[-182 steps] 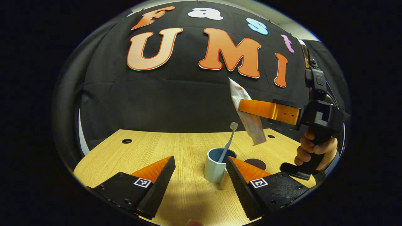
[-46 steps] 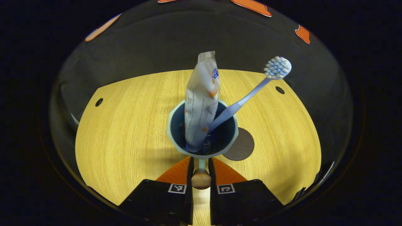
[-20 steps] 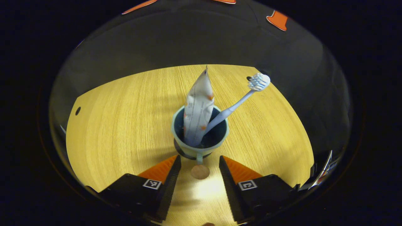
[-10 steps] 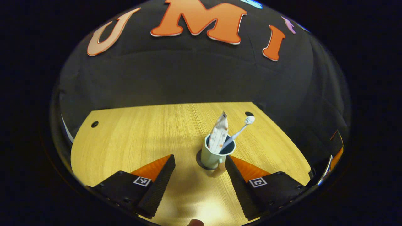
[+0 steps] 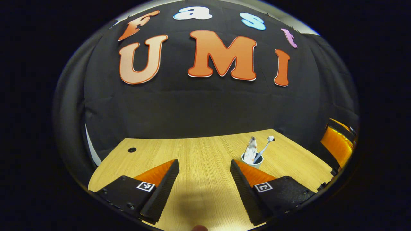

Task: Put the toothbrush and toothpaste on the desktop into the cup, then pick up the cup and place it on the coaster on the desktop.

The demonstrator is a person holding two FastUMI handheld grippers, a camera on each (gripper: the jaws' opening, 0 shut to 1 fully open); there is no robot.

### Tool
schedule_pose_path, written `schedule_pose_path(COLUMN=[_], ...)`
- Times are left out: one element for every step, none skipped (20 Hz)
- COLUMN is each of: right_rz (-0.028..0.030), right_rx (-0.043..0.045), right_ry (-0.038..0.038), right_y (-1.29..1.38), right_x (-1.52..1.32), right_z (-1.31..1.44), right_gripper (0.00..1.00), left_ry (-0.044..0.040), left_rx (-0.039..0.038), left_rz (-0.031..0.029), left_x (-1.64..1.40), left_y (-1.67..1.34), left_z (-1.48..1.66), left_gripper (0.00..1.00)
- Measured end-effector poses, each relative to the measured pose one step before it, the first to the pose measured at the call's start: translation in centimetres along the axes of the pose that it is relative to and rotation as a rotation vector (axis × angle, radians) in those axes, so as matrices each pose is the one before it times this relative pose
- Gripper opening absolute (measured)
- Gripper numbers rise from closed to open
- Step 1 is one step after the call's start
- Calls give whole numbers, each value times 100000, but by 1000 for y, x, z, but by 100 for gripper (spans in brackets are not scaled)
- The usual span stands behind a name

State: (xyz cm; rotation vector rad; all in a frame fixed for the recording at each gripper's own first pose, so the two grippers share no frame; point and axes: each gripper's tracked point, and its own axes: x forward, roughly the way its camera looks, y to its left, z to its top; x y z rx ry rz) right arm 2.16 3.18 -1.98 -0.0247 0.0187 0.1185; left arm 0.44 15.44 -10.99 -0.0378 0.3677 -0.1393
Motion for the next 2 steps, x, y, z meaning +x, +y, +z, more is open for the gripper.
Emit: schedule_pose_path(right_rz=[47,806], right_rx=[463,1075], right_ry=[201,440], right_y=[255,372], right_x=[88,-65], right_z=[37,-128], right_gripper=[95,95], left_ry=[-2459,-4022], left_rx=[1023,1877], left_rz=[1237,2116], left_x=[-646,-913], left_y=[517,687], left_z=[439,631], left_gripper=[96,96])
